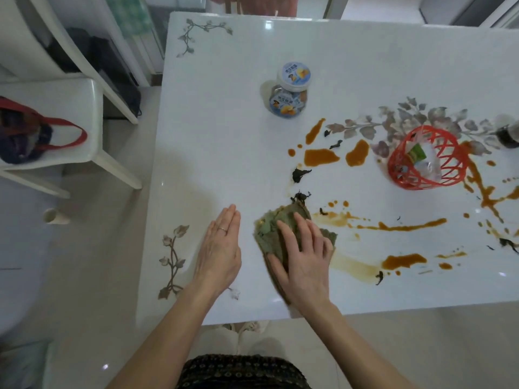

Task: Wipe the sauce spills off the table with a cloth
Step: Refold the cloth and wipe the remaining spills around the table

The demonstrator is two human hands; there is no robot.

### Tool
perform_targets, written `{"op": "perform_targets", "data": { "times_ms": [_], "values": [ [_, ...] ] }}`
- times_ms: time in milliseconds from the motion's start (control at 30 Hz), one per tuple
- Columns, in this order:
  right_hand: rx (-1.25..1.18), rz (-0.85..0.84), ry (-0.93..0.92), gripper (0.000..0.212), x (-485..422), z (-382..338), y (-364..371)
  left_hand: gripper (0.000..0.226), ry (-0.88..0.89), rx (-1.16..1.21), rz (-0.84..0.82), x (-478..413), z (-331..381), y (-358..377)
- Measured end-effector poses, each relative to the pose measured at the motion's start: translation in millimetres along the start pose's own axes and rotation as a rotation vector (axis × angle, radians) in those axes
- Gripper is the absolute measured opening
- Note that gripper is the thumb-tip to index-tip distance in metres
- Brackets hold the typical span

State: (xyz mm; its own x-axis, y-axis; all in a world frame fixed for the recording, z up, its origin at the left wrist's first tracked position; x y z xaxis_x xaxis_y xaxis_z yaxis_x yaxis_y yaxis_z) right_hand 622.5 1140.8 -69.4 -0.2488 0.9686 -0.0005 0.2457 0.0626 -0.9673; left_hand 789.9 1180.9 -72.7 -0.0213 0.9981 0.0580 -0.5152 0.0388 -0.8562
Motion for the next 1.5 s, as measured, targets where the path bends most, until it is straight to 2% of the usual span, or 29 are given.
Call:
{"op": "perform_targets", "data": {
  "times_ms": [100, 200, 300, 400, 500, 600, 667, 733, 833, 867, 967, 1067, 1200, 1333, 1500],
  "values": [
    [0.095, -0.061, -0.12, 0.056, -0.1, -4.1, 17.5, 0.064, -0.015, 0.002, 0.048, -3.9, -0.7, 5.4],
    [0.104, -0.059, -0.112, 0.053, -37.5, -26.9, 27.7, 0.064, -0.026, 0.003, 0.078, -10.5, -2.5, 5.7],
    [0.097, -0.067, 0.025, 0.053, -73.2, -34.2, 30.2, 0.064, -0.068, -0.025, 0.098, -20.0, -1.3, 1.0],
    [0.125, -0.051, 0.251, 0.054, -92.3, -2.5, 21.7, 0.061, -0.061, -0.059, 0.069, -30.5, -0.3, 0.3],
    [0.141, 0.001, 0.442, 0.055, -84.6, 45.6, 5.6, 0.061, -0.065, -0.053, 0.058, -32.2, -0.4, 4.1],
    [0.144, 0.081, 0.513, 0.055, -60.1, 47.2, 1.1, 0.062, -0.074, -0.057, 0.083, -31.5, 1.4, 6.3],
    [0.125, 0.098, 0.45, 0.055, -49.8, 23.3, 6.0, 0.062, -0.081, -0.061, 0.098, -33.7, 4.0, 7.2],
    [0.095, 0.078, 0.299, 0.057, -50.5, -2.4, 13.0, 0.062, -0.093, -0.066, 0.1, -36.1, 6.0, 6.6],
    [0.111, 0.052, 0.121, 0.05, -76.2, -2.5, 14.9, 0.061, -0.099, -0.096, 0.112, -41.1, 7.4, 5.8],
    [0.113, 0.055, 0.14, 0.048, -84.5, 8.9, 13.0, 0.061, -0.098, -0.102, 0.114, -42.8, 8.1, 6.1],
    [0.101, 0.099, 0.347, 0.048, -83.9, 49.0, 2.0, 0.061, -0.108, -0.088, 0.106, -44.1, 10.6, 7.8],
    [0.099, 0.145, 0.433, 0.047, -60.6, 48.5, -0.9, 0.062, -0.117, -0.062, 0.112, -46.3, 10.6, 9.1],
    [0.033, 0.133, 0.299, 0.05, -52.3, 4.1, 9.7, 0.063, -0.124, -0.044, 0.129, -48.6, 11.8, 10.3],
    [0.015, 0.141, 0.07, 0.058, -75.7, -35.4, 18.7, 0.063, -0.123, -0.029, 0.145, -48.4, 8.7, 7.9],
    [0.085, 0.105, -0.008, 0.041, -131.3, -51.1, 27.5, 0.065, -0.096, -0.033, 0.158, -58.6, 0.1, 4.5]
  ]
}}
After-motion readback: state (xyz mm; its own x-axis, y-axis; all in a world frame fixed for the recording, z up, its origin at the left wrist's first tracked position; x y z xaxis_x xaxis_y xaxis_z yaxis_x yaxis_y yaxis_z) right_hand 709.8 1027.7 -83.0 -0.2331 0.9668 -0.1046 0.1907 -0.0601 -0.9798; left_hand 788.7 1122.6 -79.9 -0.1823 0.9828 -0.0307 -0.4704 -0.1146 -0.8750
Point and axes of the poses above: each hand's wrist, its own x-axis away from the middle knuckle, its own y-axis out of the palm, z = x × y, the point moved 4 cm from there along -x, towards the middle knuckle, and after that the axes turned 15 degrees about y, right-handed, at the moved point
